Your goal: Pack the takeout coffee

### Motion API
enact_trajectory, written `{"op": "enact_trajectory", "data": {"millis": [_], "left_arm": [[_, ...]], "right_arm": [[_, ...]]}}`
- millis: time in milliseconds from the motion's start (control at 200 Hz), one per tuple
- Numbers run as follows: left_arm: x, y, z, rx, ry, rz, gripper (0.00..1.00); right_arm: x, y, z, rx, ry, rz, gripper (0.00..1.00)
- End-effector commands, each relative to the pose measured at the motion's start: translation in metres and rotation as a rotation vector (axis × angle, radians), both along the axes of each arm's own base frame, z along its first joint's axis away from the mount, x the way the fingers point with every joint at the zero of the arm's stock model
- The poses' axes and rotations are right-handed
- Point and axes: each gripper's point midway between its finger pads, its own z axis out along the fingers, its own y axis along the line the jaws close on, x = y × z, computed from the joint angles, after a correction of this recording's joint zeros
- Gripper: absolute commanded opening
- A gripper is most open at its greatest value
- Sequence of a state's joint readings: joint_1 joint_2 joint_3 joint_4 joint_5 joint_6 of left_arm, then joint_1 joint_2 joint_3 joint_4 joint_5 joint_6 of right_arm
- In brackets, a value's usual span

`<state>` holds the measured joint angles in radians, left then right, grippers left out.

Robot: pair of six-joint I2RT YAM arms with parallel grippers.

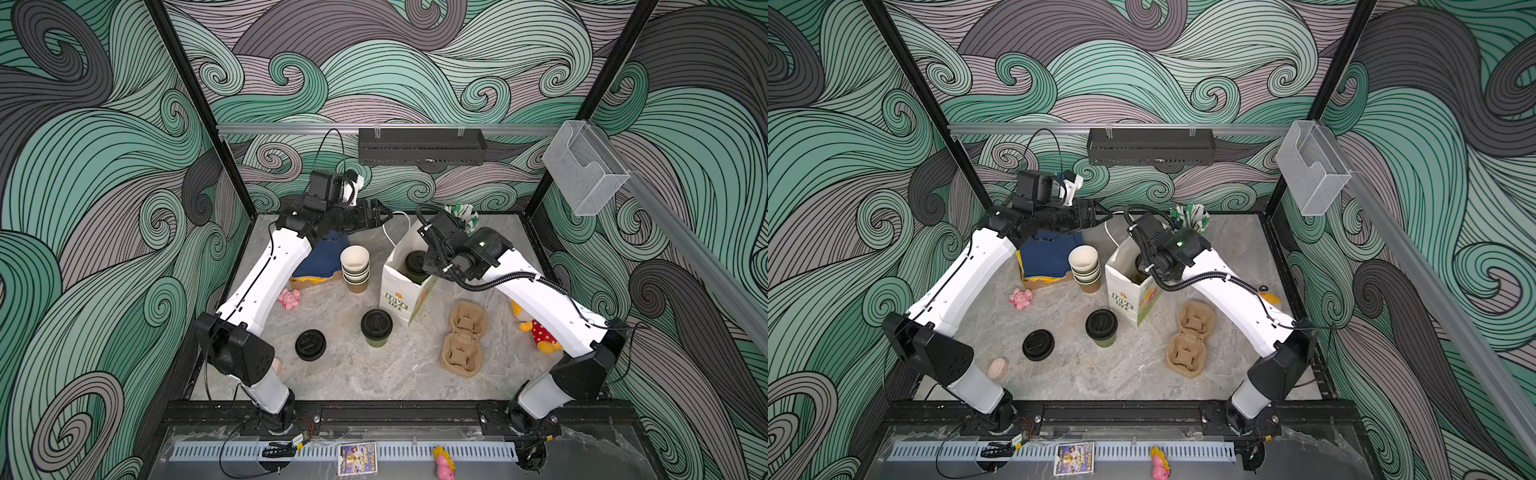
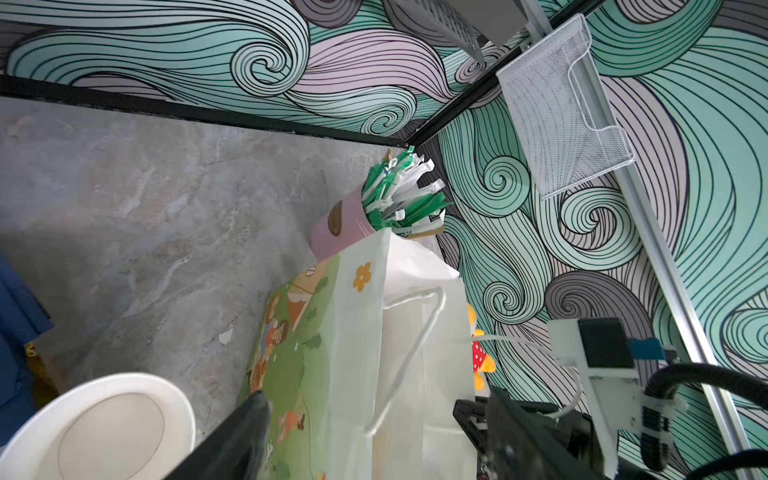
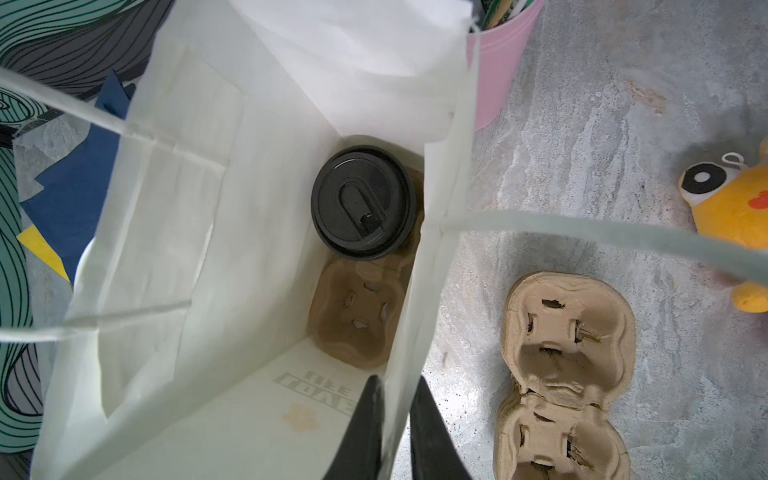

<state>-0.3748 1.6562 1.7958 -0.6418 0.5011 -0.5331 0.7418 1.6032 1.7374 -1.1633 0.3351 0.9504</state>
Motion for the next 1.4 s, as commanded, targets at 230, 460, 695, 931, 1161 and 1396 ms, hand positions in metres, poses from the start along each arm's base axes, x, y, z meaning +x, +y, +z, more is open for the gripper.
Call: {"op": "enact_trajectory", "data": {"millis": [230, 460, 695, 931, 1161, 1396], "left_arm": [[0.011, -0.022, 0.009, -0.121, 0.027, -0.053, 0.41], [-0.012, -0.013, 0.008, -0.175, 0.065, -0.009, 0.21], [-0.027, -0.019, 0.013, -0.319, 0.101, 0.036, 0.18], [-0.042, -0.028, 0.007, -0.326, 0.150, 0.064, 0.07], [-0.052, -0.034, -0.004, -0.315, 0.158, 0.094, 0.00], [-0.065, -0.036, 0.012, -0.360, 0.107, 0.132, 0.00]], "right_arm": [[0.003, -0.012, 0.011, 0.023, -0.015, 0.064, 0.02], [0.014, -0.011, 0.010, 0.079, 0.014, 0.214, 0.00], [0.033, -0.006, 0.011, 0.129, -0.004, 0.350, 0.00], [0.035, -0.003, 0.009, 0.166, 0.027, 0.452, 0.00], [0.041, -0.011, 0.004, 0.191, 0.050, 0.464, 0.00], [0.041, -0.020, 0.014, 0.156, 0.046, 0.450, 0.15]]}}
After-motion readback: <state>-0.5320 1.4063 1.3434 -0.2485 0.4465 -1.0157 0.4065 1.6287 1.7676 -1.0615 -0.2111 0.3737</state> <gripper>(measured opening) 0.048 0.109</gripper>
